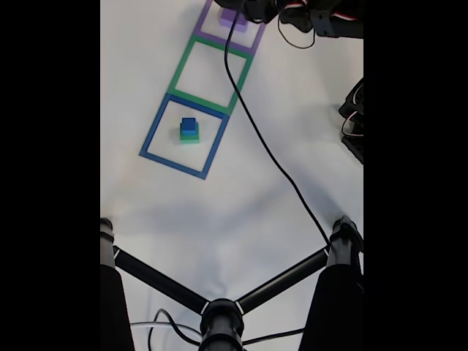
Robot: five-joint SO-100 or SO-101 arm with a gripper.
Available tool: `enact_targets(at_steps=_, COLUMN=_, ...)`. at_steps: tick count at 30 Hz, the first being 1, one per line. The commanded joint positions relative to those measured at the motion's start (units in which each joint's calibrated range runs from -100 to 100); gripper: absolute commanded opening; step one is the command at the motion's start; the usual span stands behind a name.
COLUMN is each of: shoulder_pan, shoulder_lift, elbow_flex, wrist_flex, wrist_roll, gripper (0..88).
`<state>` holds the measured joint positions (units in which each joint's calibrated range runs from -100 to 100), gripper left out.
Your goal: Tower of hanoi
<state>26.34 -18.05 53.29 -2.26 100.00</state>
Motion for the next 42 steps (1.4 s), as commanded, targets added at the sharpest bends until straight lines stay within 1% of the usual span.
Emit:
enact_targets(at_steps=1, shoulder_pan=-2.05, shoulder_lift=-9.83, elbow_flex=-12.26, wrist_flex=20.75, wrist_roll=0.00, gripper=14.4)
enact_targets(at_steps=7, shoulder_pan=-5.02, shoulder_lift=-17.20, elbow_flex=-23.35, wrist_flex=42.77, wrist_roll=0.00, gripper=14.5)
enact_targets(at_steps=11, shoulder_pan=-8.76, shoulder_lift=-22.57, elbow_flex=-26.89, wrist_flex=52.48, wrist_roll=0.00, gripper=14.4)
enact_targets(at_steps=17, shoulder_pan=-15.93, shoulder_lift=-29.54, elbow_flex=-27.17, wrist_flex=60.01, wrist_roll=0.00, gripper=14.3)
enact_targets(at_steps=24, shoulder_pan=-22.71, shoulder_lift=-33.79, elbow_flex=-26.53, wrist_flex=63.57, wrist_roll=0.00, gripper=14.3)
enact_targets(at_steps=28, shoulder_pan=-24.09, shoulder_lift=-33.95, elbow_flex=-24.89, wrist_flex=63.08, wrist_roll=0.00, gripper=14.3)
enact_targets(at_steps=31, shoulder_pan=-23.55, shoulder_lift=-33.55, elbow_flex=-20.35, wrist_flex=59.12, wrist_roll=0.00, gripper=14.3)
enact_targets(at_steps=37, shoulder_pan=-21.04, shoulder_lift=-30.99, elbow_flex=-4.90, wrist_flex=42.77, wrist_roll=0.00, gripper=14.3)
enact_targets(at_steps=40, shoulder_pan=-20.88, shoulder_lift=-29.22, elbow_flex=2.73, wrist_flex=33.13, wrist_roll=0.00, gripper=14.2)
enact_targets(at_steps=42, shoulder_pan=-20.81, shoulder_lift=-27.86, elbow_flex=9.54, wrist_flex=24.39, wrist_roll=0.00, gripper=14.2)
